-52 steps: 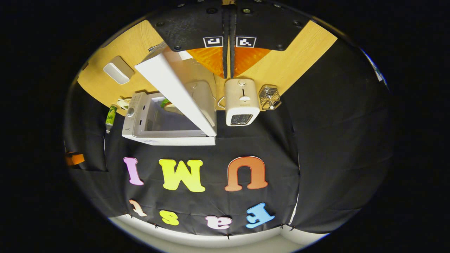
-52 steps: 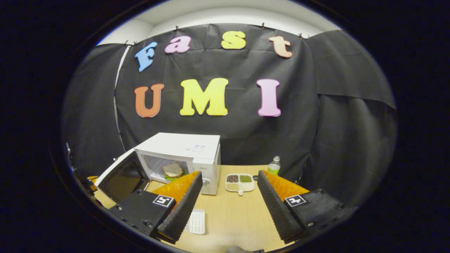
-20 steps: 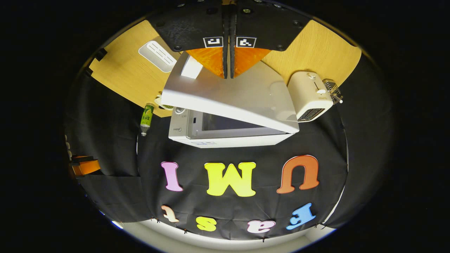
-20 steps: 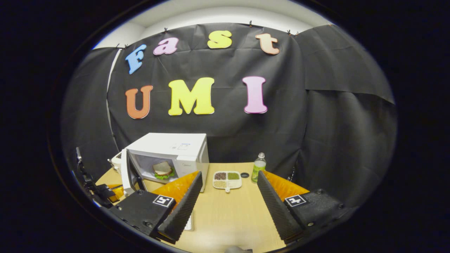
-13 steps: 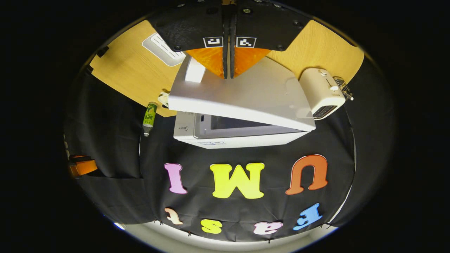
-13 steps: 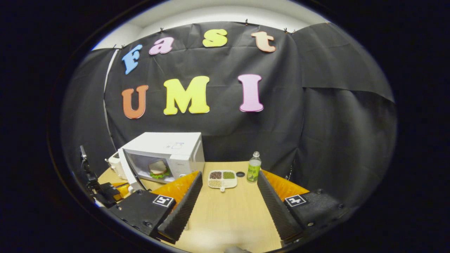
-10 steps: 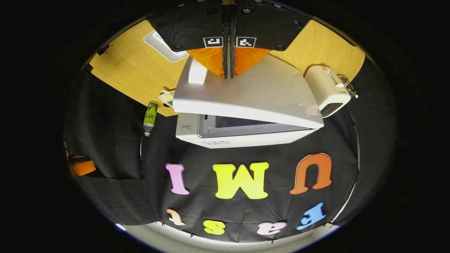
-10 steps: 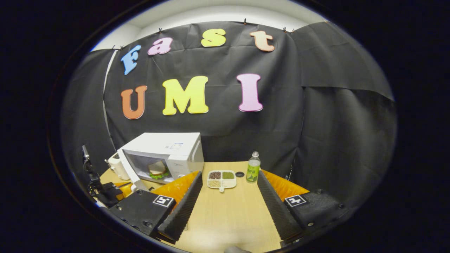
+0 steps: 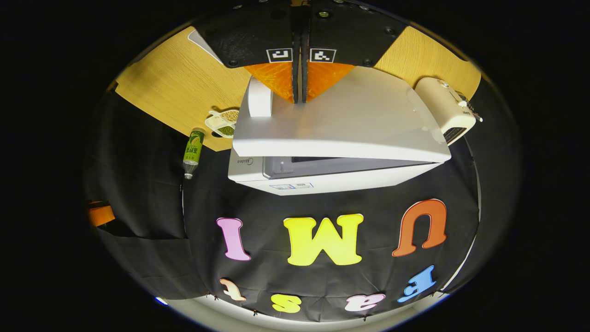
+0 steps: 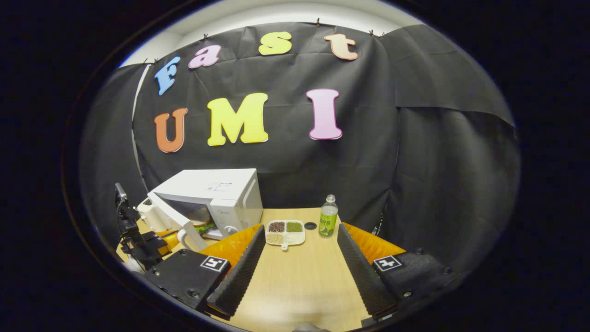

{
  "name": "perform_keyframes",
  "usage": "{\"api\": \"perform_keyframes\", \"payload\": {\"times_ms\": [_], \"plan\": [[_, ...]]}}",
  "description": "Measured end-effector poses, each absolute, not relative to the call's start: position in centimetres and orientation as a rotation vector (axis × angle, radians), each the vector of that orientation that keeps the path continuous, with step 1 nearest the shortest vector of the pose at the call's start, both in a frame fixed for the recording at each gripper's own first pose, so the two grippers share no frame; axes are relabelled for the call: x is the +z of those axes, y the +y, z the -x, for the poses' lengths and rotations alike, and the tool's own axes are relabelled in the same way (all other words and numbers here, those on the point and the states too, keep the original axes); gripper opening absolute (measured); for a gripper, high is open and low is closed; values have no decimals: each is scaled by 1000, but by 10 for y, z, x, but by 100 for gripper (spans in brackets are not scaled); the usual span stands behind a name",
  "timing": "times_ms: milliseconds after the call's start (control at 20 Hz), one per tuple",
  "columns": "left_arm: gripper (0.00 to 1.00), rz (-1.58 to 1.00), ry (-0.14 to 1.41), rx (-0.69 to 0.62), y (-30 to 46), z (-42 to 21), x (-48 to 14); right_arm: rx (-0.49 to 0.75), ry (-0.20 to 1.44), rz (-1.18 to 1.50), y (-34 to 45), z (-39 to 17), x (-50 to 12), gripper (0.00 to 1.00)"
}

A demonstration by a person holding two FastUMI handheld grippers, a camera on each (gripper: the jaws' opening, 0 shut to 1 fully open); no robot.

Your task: Open the microwave oven with the left hand, put the food in, and close the microwave oven.

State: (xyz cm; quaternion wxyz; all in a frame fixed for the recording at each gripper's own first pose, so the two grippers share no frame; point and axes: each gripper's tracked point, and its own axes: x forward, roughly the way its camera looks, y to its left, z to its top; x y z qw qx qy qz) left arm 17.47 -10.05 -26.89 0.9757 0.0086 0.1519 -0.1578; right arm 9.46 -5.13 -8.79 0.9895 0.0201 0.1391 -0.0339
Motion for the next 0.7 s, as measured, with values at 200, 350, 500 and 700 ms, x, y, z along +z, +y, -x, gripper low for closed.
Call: {"api": "perform_keyframes", "payload": {"times_ms": [200,350,500,700], "plan": [[0,-13,308,-317,-111,-195,-273,-77,283,-42,-59,-99,-91,92],[0,-18,314,-307,-117,-210,-278,-88,289,-44,-64,-103,-96,92],[0,-10,313,-298,-121,-225,-280,-99,298,-44,-70,-103,-100,92],[0,-16,313,-287,-127,-247,-280,-97,311,-42,-71,-101,-104,92]]}}
